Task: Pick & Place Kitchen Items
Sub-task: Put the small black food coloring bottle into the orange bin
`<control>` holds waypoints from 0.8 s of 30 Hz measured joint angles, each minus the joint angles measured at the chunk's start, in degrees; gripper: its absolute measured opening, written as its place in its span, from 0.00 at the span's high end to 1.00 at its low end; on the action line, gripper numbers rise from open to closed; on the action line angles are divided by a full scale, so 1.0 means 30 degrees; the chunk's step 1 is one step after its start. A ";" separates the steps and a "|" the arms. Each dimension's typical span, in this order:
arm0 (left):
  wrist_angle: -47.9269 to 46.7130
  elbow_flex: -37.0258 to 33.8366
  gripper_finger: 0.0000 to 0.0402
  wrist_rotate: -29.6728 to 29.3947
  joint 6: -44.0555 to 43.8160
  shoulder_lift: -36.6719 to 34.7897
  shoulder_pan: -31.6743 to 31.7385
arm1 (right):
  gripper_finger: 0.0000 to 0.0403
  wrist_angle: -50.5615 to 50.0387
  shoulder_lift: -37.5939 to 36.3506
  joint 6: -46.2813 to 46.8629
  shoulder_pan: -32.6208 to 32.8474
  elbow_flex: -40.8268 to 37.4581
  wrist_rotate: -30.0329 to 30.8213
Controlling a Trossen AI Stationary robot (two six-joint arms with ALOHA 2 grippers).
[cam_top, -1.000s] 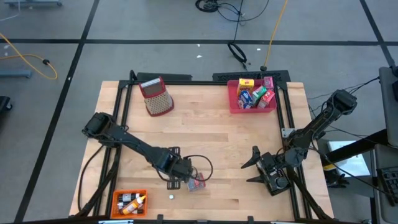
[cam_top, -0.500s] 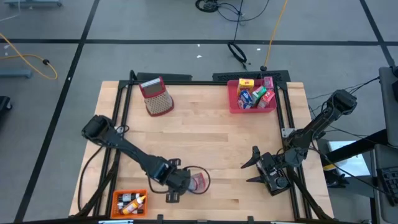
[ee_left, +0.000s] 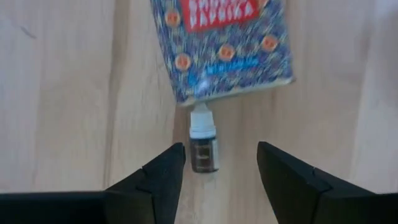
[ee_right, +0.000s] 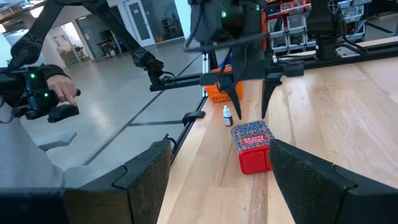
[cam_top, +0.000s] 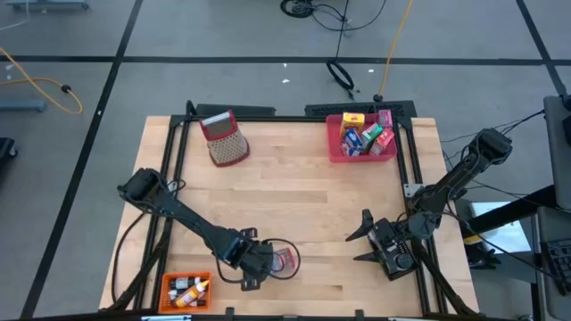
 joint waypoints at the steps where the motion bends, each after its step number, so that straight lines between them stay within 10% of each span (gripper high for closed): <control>1: 0.0024 -0.0014 0.48 0.0109 -0.0050 0.0166 0.0000 | 0.35 0.0000 -0.0006 0.0000 -0.0007 0.0000 0.0000; 17: 0.0580 0.0132 0.50 0.0323 0.0030 0.2739 0.0053 | 0.35 -0.0026 -0.0007 -0.0146 0.0000 0.0000 0.0003; 24: 0.0272 0.0080 0.75 0.0275 -0.0034 0.2603 0.0072 | 0.35 -0.0066 -0.0007 -0.0146 0.0000 0.0000 0.0000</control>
